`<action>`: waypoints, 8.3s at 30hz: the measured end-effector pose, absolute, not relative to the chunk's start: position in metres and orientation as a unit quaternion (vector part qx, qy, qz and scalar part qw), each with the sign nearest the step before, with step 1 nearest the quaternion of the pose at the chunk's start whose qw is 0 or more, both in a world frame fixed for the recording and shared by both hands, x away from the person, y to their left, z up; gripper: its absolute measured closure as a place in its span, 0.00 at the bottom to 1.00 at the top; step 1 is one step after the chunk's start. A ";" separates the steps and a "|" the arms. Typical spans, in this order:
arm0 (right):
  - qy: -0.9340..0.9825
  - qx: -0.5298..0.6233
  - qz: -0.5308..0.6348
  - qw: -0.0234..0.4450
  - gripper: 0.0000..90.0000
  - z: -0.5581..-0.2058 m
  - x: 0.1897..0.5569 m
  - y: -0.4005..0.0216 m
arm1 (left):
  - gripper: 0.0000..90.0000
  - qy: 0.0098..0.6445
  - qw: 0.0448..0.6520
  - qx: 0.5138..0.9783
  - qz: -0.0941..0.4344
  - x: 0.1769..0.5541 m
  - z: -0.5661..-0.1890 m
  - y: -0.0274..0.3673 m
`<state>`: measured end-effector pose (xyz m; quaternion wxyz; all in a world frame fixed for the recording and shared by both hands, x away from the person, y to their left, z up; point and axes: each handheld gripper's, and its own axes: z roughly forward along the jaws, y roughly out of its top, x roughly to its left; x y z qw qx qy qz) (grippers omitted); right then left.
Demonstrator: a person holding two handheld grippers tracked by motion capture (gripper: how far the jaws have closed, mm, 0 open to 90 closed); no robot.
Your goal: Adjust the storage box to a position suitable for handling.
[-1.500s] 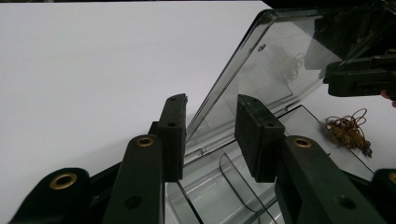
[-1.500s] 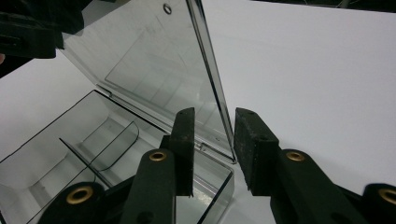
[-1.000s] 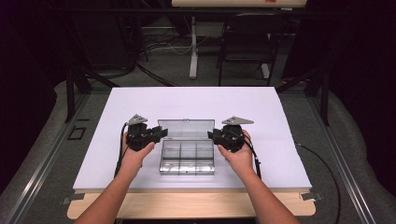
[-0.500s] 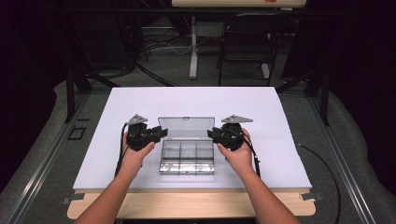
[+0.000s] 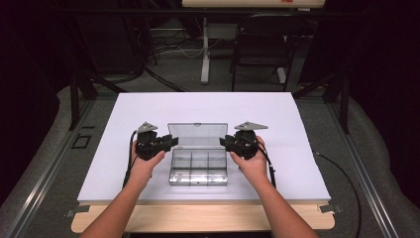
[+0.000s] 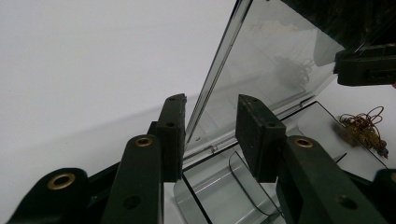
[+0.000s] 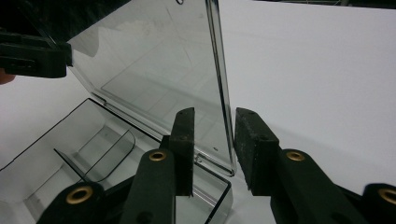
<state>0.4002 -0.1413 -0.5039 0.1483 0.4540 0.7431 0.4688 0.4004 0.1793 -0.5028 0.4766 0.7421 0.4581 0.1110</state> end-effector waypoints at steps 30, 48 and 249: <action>0.747 0.455 0.463 0.143 0.75 -0.505 0.404 -0.141 | 0.70 0.462 0.471 0.743 0.111 0.406 -0.509 0.175; 0.745 0.460 0.459 0.149 0.75 -0.506 0.408 -0.138 | 0.70 0.469 0.470 0.739 0.114 0.412 -0.510 0.171; 0.696 0.563 0.444 0.041 0.62 -0.540 0.447 -0.138 | 0.55 0.538 0.471 0.699 0.013 0.452 -0.551 0.170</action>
